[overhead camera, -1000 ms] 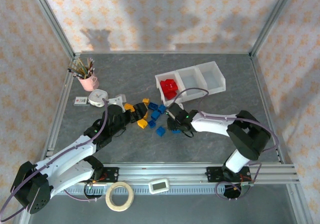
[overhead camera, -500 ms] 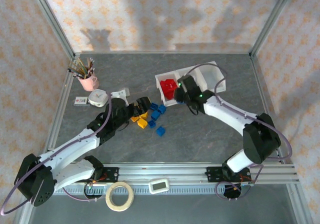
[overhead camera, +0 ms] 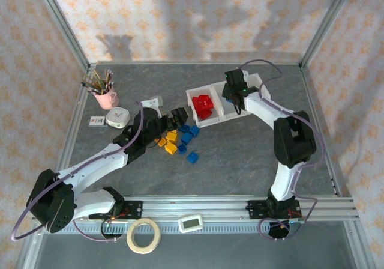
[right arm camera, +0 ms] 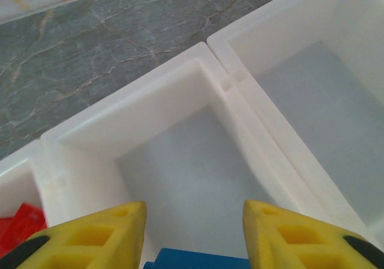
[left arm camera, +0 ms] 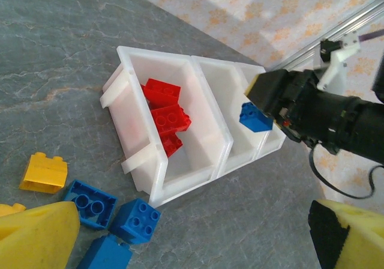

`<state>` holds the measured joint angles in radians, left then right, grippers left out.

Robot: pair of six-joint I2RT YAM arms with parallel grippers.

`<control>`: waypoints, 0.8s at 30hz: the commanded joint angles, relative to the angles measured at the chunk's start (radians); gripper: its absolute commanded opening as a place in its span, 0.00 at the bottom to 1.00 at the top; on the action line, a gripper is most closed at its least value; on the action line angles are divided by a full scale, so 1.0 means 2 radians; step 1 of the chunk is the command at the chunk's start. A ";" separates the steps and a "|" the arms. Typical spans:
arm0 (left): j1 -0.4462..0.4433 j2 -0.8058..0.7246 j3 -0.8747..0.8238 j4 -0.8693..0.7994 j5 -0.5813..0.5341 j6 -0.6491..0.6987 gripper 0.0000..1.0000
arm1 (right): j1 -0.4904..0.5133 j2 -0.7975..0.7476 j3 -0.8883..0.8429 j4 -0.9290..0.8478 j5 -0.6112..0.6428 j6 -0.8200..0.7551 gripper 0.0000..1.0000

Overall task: Sort the legos into containers by color
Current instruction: Place the lego in the container, then pick up the lego from the bottom-center of the table.

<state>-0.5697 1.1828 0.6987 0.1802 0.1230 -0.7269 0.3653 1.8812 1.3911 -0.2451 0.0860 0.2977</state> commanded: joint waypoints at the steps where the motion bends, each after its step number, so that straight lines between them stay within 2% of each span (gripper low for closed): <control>1: -0.002 0.009 0.021 0.021 -0.006 0.014 0.99 | -0.001 0.022 0.037 0.007 0.025 -0.014 0.48; 4: -0.001 0.012 0.024 0.023 -0.006 0.014 0.99 | -0.001 0.031 0.050 0.008 0.025 -0.018 0.61; 10: 0.001 0.009 0.024 0.023 -0.005 0.016 0.99 | -0.001 0.014 0.049 -0.003 0.004 -0.021 0.65; 15: 0.001 -0.004 0.023 0.018 0.002 0.018 0.99 | 0.006 -0.035 -0.002 0.002 -0.030 -0.017 0.69; 24: 0.002 -0.070 -0.007 -0.020 -0.003 0.018 0.99 | 0.063 -0.151 -0.115 -0.007 -0.061 -0.016 0.73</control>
<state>-0.5697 1.0927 0.7113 0.1802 0.1234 -0.7059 0.4591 1.6417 1.2011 -0.2401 -0.0109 0.2680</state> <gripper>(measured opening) 0.991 0.732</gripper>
